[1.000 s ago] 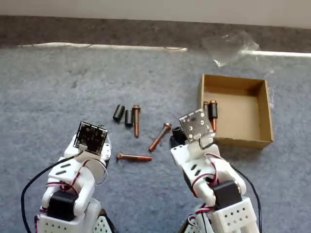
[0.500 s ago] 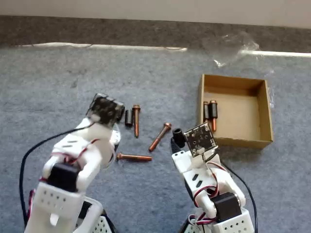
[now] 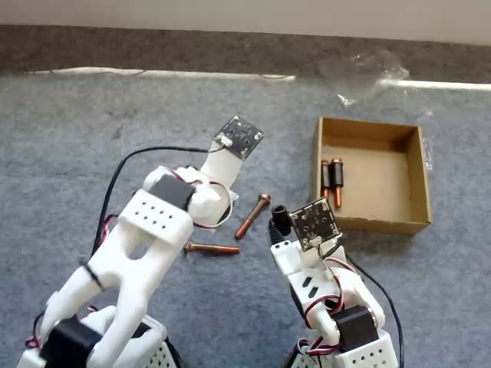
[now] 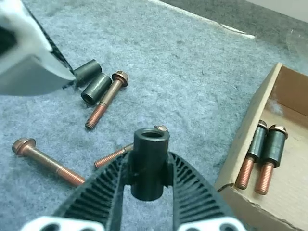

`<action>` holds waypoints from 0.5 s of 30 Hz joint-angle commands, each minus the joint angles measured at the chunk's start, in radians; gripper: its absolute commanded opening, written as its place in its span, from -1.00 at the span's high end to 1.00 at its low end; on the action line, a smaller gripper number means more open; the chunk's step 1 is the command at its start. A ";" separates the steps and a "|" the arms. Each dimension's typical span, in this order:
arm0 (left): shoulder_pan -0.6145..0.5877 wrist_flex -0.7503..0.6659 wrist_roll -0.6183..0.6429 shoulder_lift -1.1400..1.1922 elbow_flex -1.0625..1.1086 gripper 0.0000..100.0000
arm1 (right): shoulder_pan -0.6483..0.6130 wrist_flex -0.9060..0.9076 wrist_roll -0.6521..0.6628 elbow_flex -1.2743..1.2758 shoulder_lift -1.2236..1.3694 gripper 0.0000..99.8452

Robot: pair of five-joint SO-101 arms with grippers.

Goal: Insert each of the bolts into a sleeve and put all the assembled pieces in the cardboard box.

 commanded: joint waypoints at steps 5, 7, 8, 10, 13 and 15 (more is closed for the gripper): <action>0.016 0.005 0.224 0.280 -0.255 0.98 | 0.050 -0.076 -0.009 0.041 -0.013 0.99; 0.016 0.005 0.238 0.346 -0.306 0.98 | 0.093 -0.107 -0.011 0.054 -0.013 0.99; 0.016 0.005 0.247 0.380 -0.331 0.98 | 0.110 -0.116 -0.025 0.061 -0.013 0.99; 0.013 0.005 0.264 0.446 -0.381 0.98 | 0.130 -0.127 -0.058 0.062 -0.013 0.99; 0.010 0.008 0.285 0.545 -0.455 0.98 | 0.148 -0.127 -0.068 0.064 -0.013 0.99; 0.008 0.011 0.305 0.598 -0.498 0.98 | 0.148 -0.127 -0.068 0.064 -0.013 0.99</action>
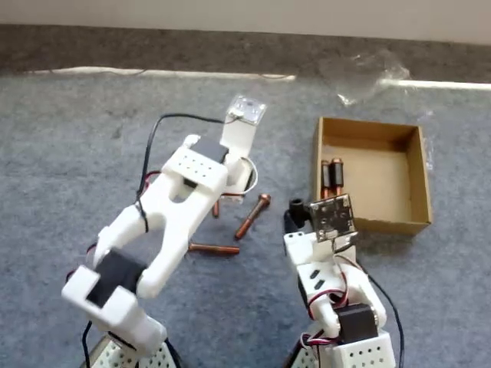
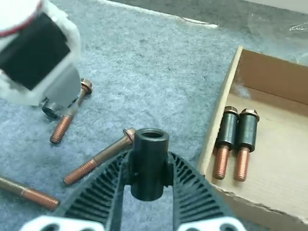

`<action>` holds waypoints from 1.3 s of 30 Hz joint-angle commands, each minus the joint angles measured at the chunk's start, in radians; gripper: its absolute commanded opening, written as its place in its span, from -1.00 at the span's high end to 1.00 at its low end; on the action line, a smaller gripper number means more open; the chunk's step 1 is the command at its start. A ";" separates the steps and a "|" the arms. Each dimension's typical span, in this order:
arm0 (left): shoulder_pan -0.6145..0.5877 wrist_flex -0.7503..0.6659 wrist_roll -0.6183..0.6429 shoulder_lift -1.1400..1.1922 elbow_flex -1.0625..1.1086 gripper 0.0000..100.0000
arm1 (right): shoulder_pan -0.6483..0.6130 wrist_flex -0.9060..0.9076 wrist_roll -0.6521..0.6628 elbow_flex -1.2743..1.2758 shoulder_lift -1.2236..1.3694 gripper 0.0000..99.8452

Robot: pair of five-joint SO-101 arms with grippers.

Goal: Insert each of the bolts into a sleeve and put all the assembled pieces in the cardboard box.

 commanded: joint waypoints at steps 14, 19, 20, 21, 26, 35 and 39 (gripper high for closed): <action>-0.101 0.006 0.262 0.165 -0.208 0.69 | 0.018 -0.035 -0.008 -0.008 -0.013 0.99; -0.097 0.000 0.262 0.165 -0.185 0.70 | 0.018 -0.035 -0.008 -0.008 -0.013 0.99; -0.097 0.000 0.262 0.165 -0.180 0.70 | 0.018 -0.035 -0.008 -0.008 -0.013 0.99; -0.097 0.000 0.262 0.165 -0.177 0.70 | 0.018 -0.035 -0.008 -0.008 -0.013 0.99; -0.105 -0.002 0.262 0.166 -0.177 0.70 | 0.018 -0.035 -0.008 -0.008 -0.013 0.99; -0.136 -0.075 0.264 0.194 -0.131 0.70 | 0.016 -0.035 -0.008 -0.008 -0.013 0.99; -0.147 -0.100 0.264 0.232 -0.131 0.70 | 0.016 -0.035 -0.008 -0.008 -0.013 0.99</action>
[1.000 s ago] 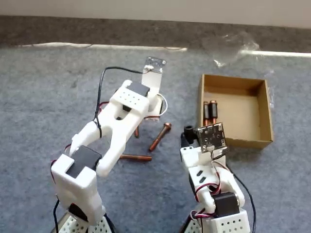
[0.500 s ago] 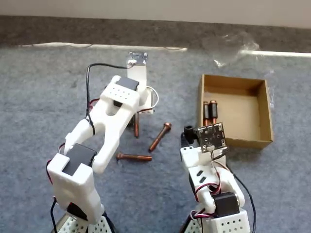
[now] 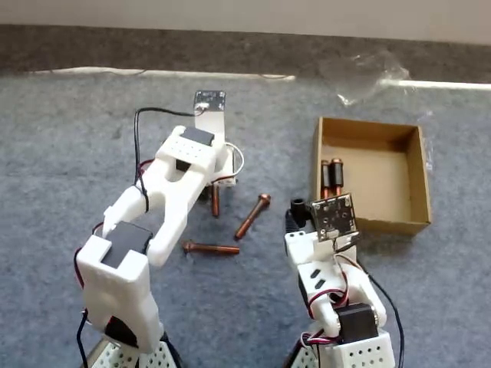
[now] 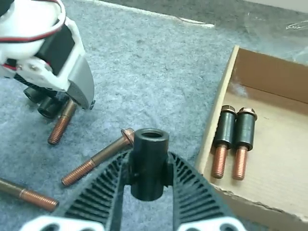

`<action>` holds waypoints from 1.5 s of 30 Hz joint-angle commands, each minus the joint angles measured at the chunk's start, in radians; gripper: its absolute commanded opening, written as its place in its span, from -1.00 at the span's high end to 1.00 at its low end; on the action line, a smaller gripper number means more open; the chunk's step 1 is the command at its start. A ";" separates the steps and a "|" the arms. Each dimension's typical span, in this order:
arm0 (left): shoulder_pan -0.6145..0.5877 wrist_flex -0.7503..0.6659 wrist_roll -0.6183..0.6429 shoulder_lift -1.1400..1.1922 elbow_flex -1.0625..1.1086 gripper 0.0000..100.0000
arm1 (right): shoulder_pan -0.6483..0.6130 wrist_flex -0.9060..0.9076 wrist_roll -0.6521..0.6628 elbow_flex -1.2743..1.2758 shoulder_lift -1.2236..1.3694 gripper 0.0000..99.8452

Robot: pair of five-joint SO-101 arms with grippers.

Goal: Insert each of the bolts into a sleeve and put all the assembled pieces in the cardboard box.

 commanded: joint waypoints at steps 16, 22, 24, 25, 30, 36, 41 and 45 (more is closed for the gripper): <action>-0.015 -0.123 0.009 0.021 -0.004 0.70 | 0.007 -0.035 -0.003 -0.008 -0.013 0.99; -0.015 -0.126 0.009 0.093 -0.013 0.70 | 0.007 -0.035 -0.003 -0.008 -0.013 0.99; -0.015 -0.123 0.009 0.130 -0.028 0.70 | 0.007 -0.035 -0.003 -0.008 -0.013 0.99; -0.016 -0.123 0.009 0.137 -0.047 0.70 | 0.007 -0.035 -0.003 -0.008 -0.013 0.99; -0.019 -0.121 0.009 0.148 -0.068 0.89 | 0.007 -0.035 -0.003 -0.008 -0.013 0.99; -0.021 -0.121 0.006 0.147 -0.068 0.92 | 0.007 -0.035 -0.002 -0.008 -0.013 0.99; -0.021 -0.117 0.005 0.140 -0.064 0.92 | 0.007 -0.035 -0.002 -0.008 -0.013 0.99; -0.019 -0.038 0.003 0.116 -0.104 0.92 | 0.007 -0.035 -0.002 -0.008 -0.013 0.99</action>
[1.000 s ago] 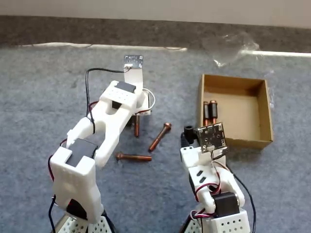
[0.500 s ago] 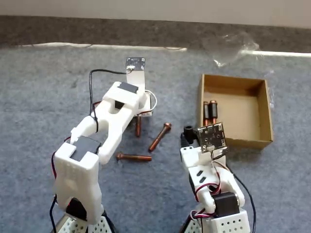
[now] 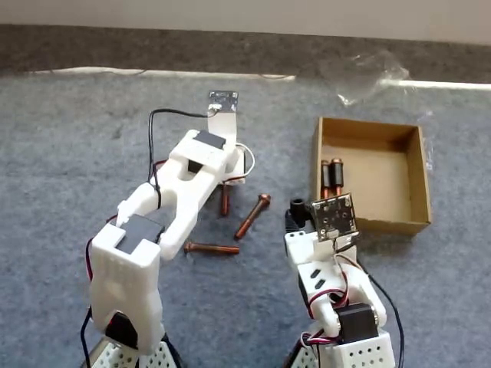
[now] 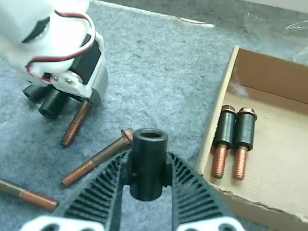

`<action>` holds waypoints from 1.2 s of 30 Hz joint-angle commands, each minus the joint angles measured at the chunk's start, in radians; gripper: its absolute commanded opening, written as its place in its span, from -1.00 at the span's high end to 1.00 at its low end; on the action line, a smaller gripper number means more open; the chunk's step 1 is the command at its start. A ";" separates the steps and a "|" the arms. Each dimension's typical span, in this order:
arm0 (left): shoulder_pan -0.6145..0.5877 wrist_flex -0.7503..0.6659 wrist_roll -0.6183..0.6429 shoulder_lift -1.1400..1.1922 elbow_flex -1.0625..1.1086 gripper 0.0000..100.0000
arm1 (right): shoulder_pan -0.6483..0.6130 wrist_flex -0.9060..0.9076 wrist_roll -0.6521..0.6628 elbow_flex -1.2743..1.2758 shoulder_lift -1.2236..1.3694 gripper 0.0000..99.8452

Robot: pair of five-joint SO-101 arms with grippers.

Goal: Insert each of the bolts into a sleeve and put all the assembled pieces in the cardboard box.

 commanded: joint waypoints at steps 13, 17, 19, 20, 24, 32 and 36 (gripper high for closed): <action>0.012 0.296 -0.175 -0.335 -0.073 0.92 | -0.001 -0.131 -0.002 0.065 -0.013 0.99; 0.031 0.353 -0.242 -0.407 -0.073 0.92 | -0.067 -0.185 -0.003 0.113 -0.013 0.99; 0.031 0.376 -0.278 -0.443 -0.073 0.92 | -0.097 -0.185 -0.003 0.111 -0.013 0.99; 0.030 0.390 -0.298 -0.463 -0.071 0.92 | -0.116 -0.185 -0.003 0.113 -0.013 0.99; 0.030 0.450 -0.365 -0.558 -0.071 0.92 | -0.196 -0.185 -0.003 0.113 -0.013 0.99; 0.025 0.503 -0.407 -0.788 -0.002 0.92 | -0.305 -0.245 -0.003 0.113 -0.013 0.99; 0.024 0.480 -0.407 -0.926 0.105 0.92 | -0.312 -0.364 -0.003 0.163 -0.012 0.99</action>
